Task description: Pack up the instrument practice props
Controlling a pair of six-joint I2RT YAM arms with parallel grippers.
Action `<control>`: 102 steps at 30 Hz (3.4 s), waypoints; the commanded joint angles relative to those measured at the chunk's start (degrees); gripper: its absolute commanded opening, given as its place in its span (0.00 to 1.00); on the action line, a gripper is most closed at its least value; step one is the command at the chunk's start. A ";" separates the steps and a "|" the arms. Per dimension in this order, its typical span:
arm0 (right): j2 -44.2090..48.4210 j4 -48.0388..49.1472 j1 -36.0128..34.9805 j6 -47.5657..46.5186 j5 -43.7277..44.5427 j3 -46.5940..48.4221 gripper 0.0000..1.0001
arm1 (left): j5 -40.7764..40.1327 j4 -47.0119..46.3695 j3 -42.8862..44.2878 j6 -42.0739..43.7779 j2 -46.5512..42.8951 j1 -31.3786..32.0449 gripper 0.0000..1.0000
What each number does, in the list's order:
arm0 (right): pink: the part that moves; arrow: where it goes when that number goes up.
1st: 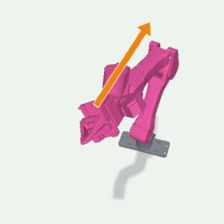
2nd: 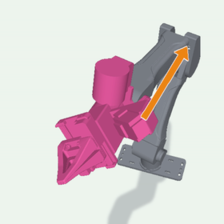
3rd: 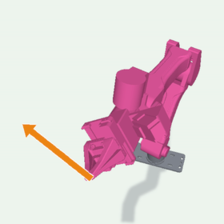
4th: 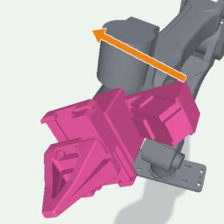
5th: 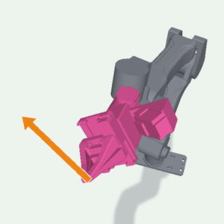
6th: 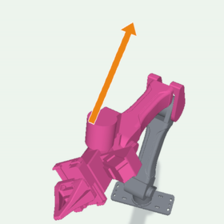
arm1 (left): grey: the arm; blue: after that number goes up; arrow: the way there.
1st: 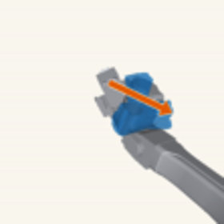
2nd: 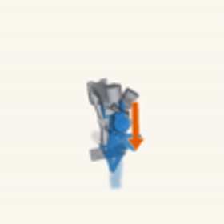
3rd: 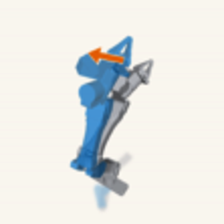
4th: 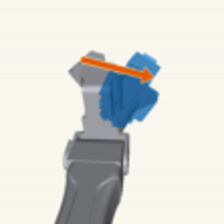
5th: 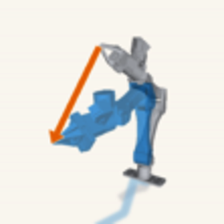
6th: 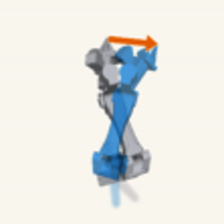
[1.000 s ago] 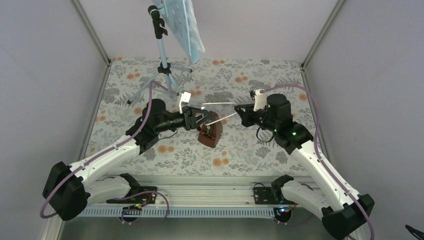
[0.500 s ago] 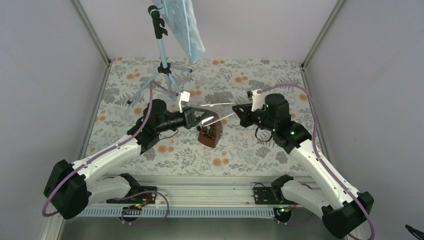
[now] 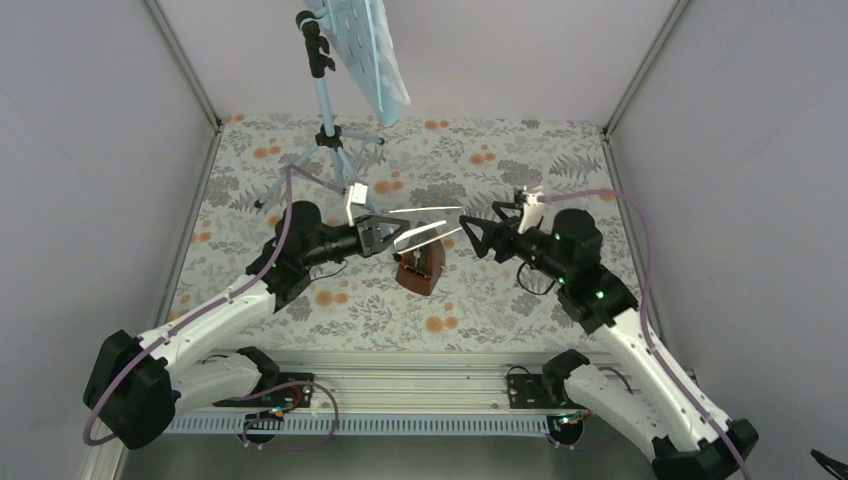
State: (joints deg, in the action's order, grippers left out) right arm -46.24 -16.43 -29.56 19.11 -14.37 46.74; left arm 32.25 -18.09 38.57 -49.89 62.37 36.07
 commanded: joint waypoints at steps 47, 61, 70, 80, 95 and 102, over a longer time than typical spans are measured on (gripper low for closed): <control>-20.03 82.68 -15.70 -8.54 -43.34 2.79 0.88 | 26.26 -45.58 2.45 -38.87 -5.57 -5.31 0.03; -22.54 86.90 -16.58 -7.35 -43.51 4.85 0.81 | 25.49 -49.50 0.96 -41.35 -4.50 -5.05 0.02; -23.32 87.60 -17.05 -6.90 -43.80 5.79 0.86 | 25.39 -50.65 0.43 -41.87 -4.41 -4.87 0.02; -24.58 87.51 -17.66 -6.90 -44.19 7.23 0.74 | 24.63 -52.65 -0.48 -42.86 -3.98 -4.92 0.02; -24.03 84.17 -17.90 -8.21 -44.29 7.41 0.50 | 24.26 -55.24 -1.09 -44.10 -3.72 -4.87 0.02; -20.54 70.87 -17.80 -14.35 -41.11 7.55 0.45 | 23.54 -56.17 -4.39 -43.34 -2.52 -5.16 0.49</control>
State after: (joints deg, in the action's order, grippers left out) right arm -69.80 63.29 -46.87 9.82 -57.87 53.34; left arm 57.56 -70.35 36.42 -93.60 58.81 31.03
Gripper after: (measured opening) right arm 0.512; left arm 0.386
